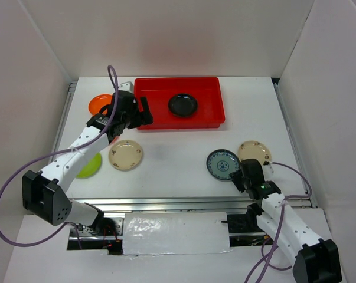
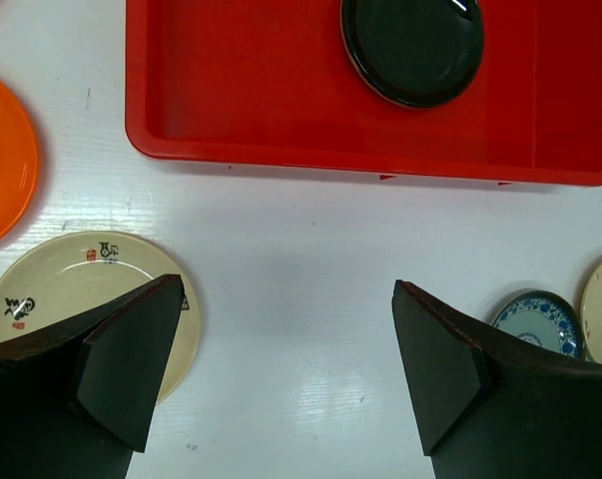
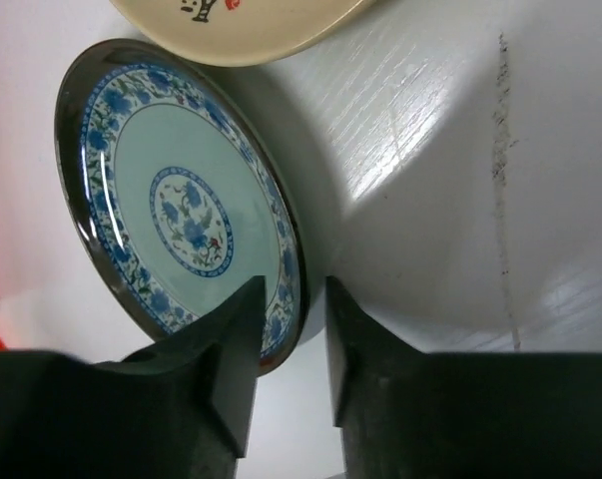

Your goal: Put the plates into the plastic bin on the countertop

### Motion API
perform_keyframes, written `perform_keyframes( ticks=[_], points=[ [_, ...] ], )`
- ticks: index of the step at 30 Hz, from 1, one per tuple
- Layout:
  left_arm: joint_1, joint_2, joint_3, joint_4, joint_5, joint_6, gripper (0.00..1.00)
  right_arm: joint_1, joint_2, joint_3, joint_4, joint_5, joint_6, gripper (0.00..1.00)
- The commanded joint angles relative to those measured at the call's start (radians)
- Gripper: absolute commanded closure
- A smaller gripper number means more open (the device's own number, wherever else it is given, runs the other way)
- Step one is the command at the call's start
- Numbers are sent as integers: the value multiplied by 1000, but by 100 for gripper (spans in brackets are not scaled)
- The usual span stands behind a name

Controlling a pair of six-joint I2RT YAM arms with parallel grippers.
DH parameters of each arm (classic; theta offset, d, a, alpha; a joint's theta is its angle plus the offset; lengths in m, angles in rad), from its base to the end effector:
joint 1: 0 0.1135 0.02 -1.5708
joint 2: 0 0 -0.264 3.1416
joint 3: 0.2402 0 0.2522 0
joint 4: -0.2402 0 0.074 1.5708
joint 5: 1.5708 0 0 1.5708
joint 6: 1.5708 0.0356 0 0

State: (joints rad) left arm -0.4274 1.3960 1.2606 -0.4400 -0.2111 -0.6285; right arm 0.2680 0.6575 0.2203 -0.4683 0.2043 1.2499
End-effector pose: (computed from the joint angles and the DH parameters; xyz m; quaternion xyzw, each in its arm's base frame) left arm 0.2908 -0.1243 0.3406 -0.1377 0.8643 -0.1592 0.4567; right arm 0.1230 0.0263 0.1398 0.4727 0.8135 0.1536 0.3020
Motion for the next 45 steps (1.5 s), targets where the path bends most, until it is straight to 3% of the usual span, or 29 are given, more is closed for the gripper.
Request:
perform_keyframes(
  ticks=[1,2,4,5,10,13,17,20,25,26,28,32,34,38,45],
  points=[
    [12,-23,3,49,33,26,1,11,-13,-30,49,38,26,64],
    [12,-23,-4,52,35,26,1,13,-13,-30,51,37,25,66],
    [18,-26,-10,55,30,24,1,16,-10,-36,66,23,22,93],
    [19,-31,-15,55,23,26,1,19,-7,-39,80,14,19,100],
    [47,-66,-47,47,-22,6,1,89,-10,-3,125,-8,-27,100],
    [71,-127,-107,60,-73,-68,1,164,7,118,129,1,-82,100],
    [113,-245,-205,61,-94,-150,1,207,112,408,86,24,-203,100],
    [144,-279,-250,-5,-106,-203,1,185,258,589,126,-40,-312,100],
    [177,-328,-363,-14,-41,-243,1,99,706,937,145,-198,-489,100],
    [177,-345,-380,-5,1,-235,1,80,775,1070,149,-260,-515,100],
    [176,-357,-395,-11,27,-220,1,39,1004,1244,164,-314,-553,100],
    [154,-377,-403,-78,-8,-214,1,-24,1274,1514,186,-520,-567,100],
    [153,-399,-428,-86,2,-208,1,-49,1370,1655,160,-531,-572,100],
    [144,-434,-490,-72,9,-211,1,-88,1563,1789,148,-613,-563,100],
    [141,-394,-579,-36,6,-215,1,-110,1677,1854,140,-652,-576,100]
  ],
)
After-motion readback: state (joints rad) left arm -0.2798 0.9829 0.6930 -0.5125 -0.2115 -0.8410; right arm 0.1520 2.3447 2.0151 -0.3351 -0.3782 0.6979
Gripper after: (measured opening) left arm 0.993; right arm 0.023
